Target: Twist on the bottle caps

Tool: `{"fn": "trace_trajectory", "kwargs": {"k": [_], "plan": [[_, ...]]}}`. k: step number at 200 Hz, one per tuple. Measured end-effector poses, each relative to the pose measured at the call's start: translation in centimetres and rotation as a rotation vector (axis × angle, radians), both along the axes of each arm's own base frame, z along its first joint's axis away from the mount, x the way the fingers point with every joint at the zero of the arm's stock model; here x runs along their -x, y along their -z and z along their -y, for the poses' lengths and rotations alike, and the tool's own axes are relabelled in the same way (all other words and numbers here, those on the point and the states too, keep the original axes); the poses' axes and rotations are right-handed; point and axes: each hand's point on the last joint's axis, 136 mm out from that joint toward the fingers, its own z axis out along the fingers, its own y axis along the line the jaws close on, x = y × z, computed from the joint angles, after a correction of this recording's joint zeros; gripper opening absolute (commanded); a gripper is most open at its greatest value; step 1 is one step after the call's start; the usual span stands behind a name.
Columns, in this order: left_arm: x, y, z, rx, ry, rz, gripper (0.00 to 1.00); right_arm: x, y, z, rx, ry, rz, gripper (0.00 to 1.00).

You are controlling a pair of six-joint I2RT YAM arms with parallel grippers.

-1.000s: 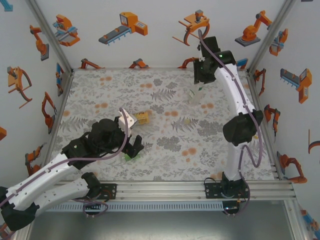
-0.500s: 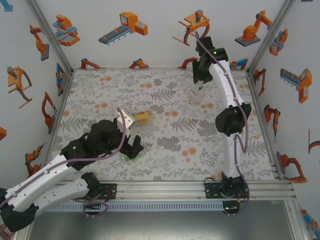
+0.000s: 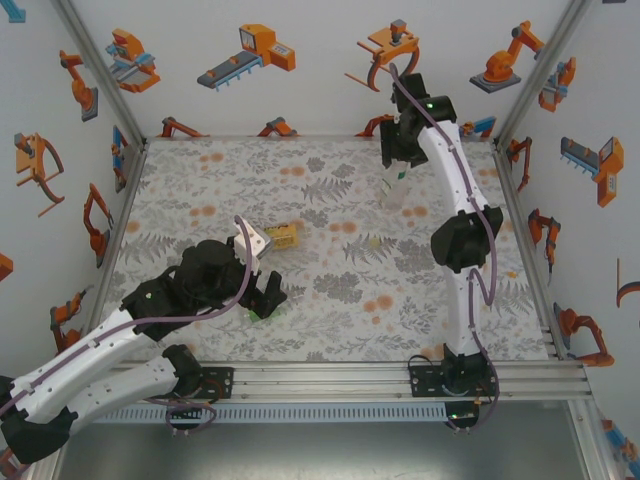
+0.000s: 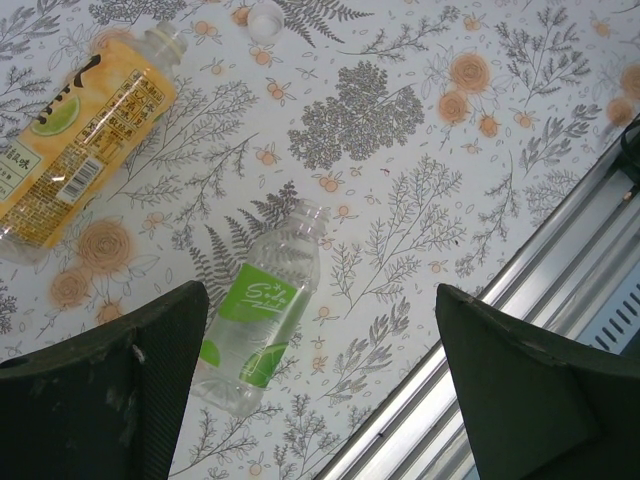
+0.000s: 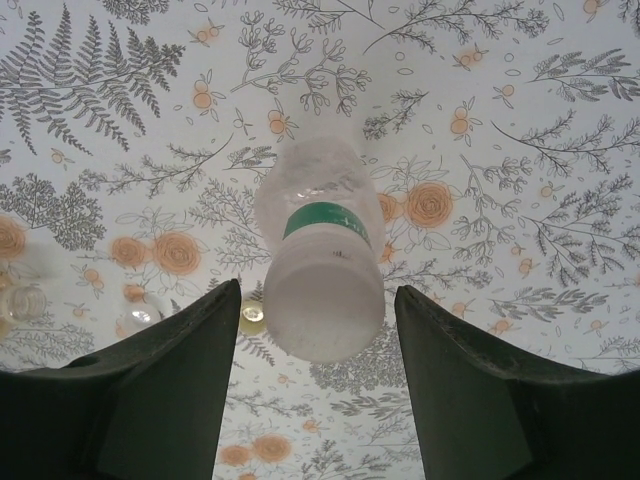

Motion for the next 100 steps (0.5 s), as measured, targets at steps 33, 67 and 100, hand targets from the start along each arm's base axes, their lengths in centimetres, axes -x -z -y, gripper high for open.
{"fn": "trace_trajectory", "kwargs": {"k": [33,67,100], "plan": [[-0.1,0.8,-0.5,-0.035,-0.012,-0.017,0.87,0.9,-1.9,0.3,-0.006,0.0,0.024,0.59],[0.0,2.8,-0.8,-0.11,-0.014,-0.072,0.88,4.0,-4.2,1.1,-0.008,0.0,0.027,0.59],[-0.1,4.4,-1.0,-0.152,-0.027,-0.112,0.9,7.4,-4.9,2.0,-0.011,0.002,0.013,0.59]]}}
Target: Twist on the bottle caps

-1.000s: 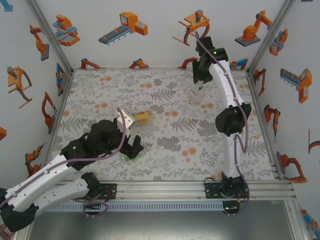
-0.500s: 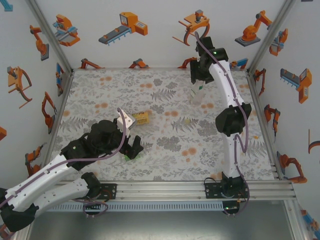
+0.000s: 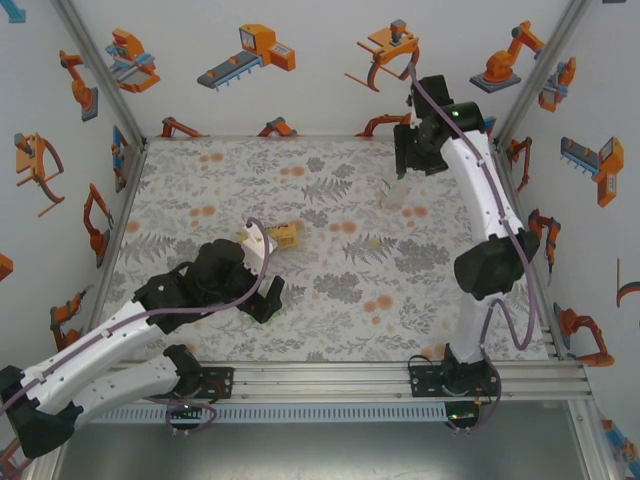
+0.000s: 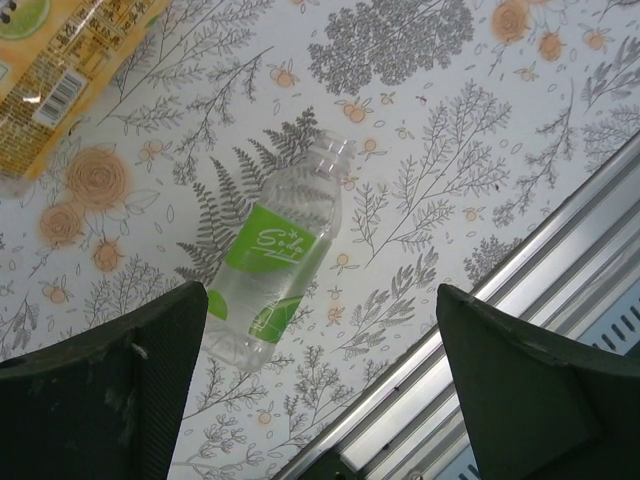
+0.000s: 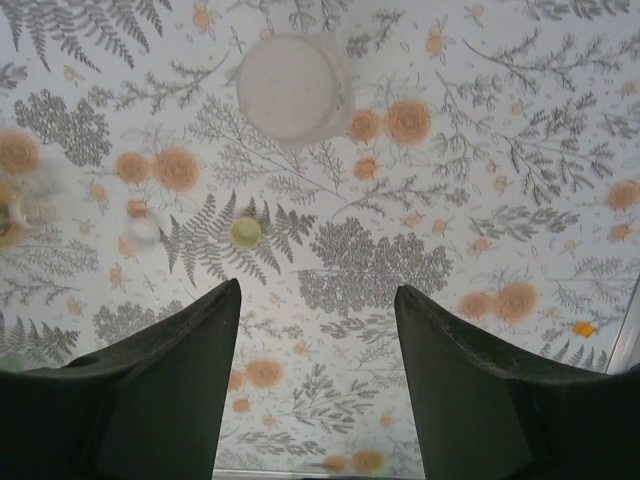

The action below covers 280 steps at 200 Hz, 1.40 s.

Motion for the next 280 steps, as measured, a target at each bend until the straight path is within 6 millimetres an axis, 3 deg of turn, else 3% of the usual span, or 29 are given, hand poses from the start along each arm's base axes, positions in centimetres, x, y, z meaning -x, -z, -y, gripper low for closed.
{"fn": "trace_trajectory", "kwargs": {"k": [79,127,214,248,280], "plan": [[-1.7,6.9,-0.3,-0.225,-0.044,-0.111,0.94,8.4,3.1,1.8,-0.027,0.029,-0.096,0.59],[-2.8,9.0,-0.7,-0.305,-0.079,-0.115,0.94,12.6,3.3,2.5,-0.065,0.042,-0.094,0.59],[-3.8,10.5,0.2,-0.257,-0.174,-0.164,0.88,15.8,4.8,2.6,-0.107,0.043,-0.117,0.6],[-3.7,12.0,-0.2,-0.26,-0.234,-0.2,0.87,16.7,5.3,2.7,-0.115,0.038,-0.126,0.6],[-3.7,13.0,-0.1,-0.25,-0.272,-0.232,0.77,17.4,5.7,2.7,-0.122,0.034,-0.136,0.6]]}}
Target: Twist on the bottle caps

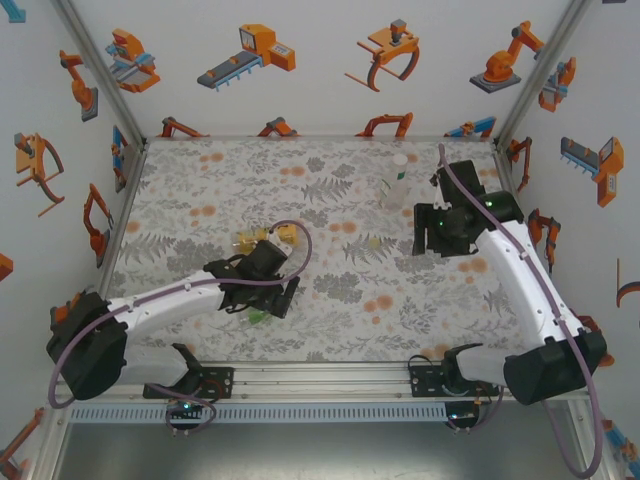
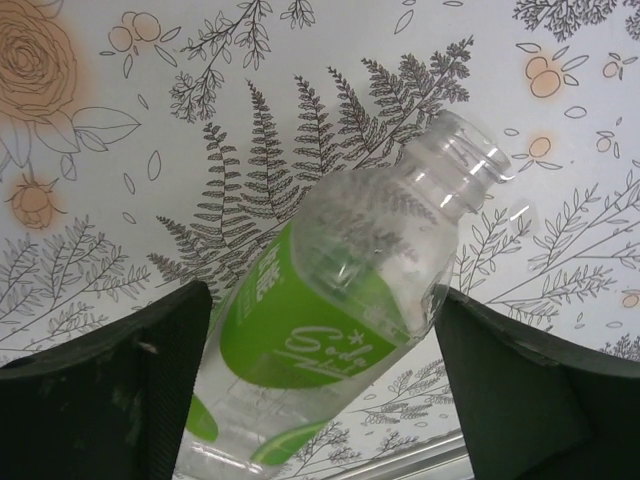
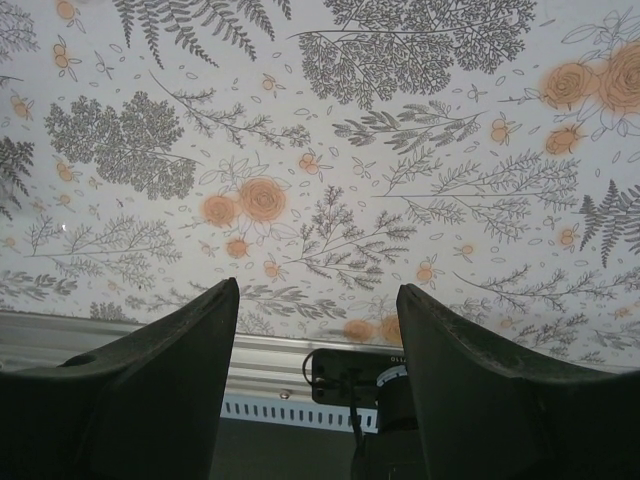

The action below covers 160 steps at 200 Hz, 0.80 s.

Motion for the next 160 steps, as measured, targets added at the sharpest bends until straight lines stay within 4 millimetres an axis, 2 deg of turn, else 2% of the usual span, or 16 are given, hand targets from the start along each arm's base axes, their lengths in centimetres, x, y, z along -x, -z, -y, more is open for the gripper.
{"fn": "trace_trajectory", "kwargs": {"k": [25,66,101,124,160], "plan": [[0.2,0.9,0.4,0.0,-0.011,-0.017,0.73,0.6,0.5,0.0,-0.003,-0.003,-0.013,0.61],[0.2,2.4,1.1,-0.006,-0.028,-0.05,0.59,1.3,1.0,0.2,-0.003,-0.005,-0.019,0.61],[-1.2,2.3,3.0,-0.005,-0.036,-0.054,0.5,2.2,0.8,0.4,-0.006,-0.008,-0.003,0.61],[-2.7,2.0,4.9,0.006,-0.034,-0.054,0.52,2.6,0.7,0.6,-0.006,-0.014,0.008,0.62],[-4.2,2.0,6.8,0.025,-0.025,-0.064,0.71,3.3,0.3,0.8,-0.004,-0.024,0.03,0.62]]}}
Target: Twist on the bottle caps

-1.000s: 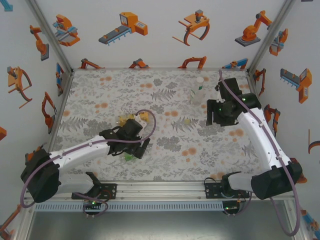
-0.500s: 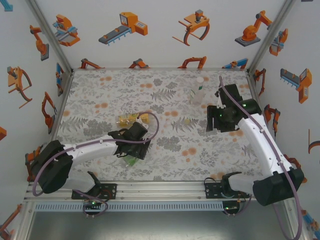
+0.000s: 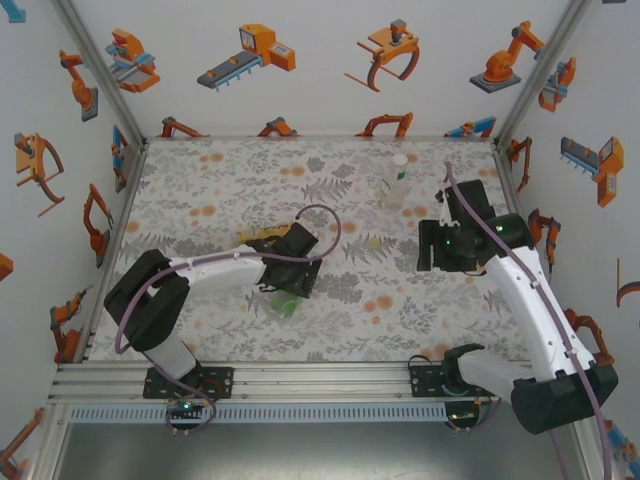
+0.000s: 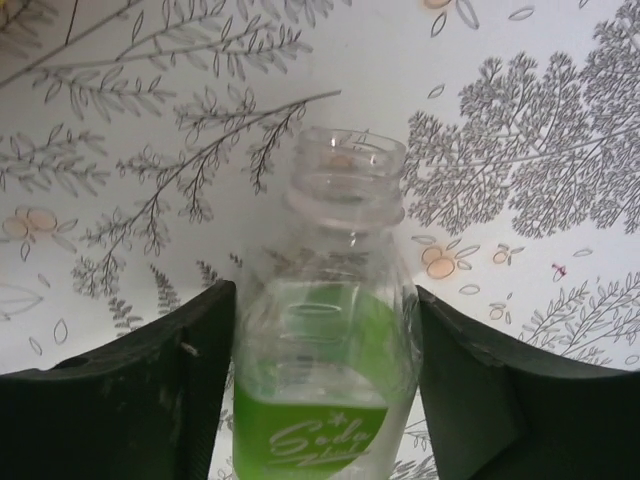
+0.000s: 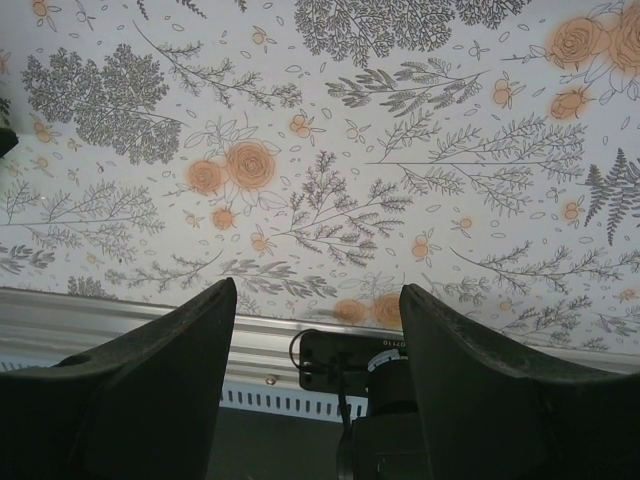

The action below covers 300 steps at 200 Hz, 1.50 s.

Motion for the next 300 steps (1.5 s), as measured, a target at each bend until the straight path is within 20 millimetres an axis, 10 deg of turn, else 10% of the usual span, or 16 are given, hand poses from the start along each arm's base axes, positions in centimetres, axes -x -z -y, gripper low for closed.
{"fn": "trace_trajectory", "kwargs": {"k": [123,300], "plan": [[4.7,-0.7,-1.6,-0.068,0.067,-0.005,0.69,1.0,0.2,-0.2,-0.022,-0.016,-0.016,0.62],[3.9,-0.6,-2.3,-0.107,0.059,0.042,0.42,1.3,0.1,-0.8,-0.055,-0.023,-0.02,0.58]]}}
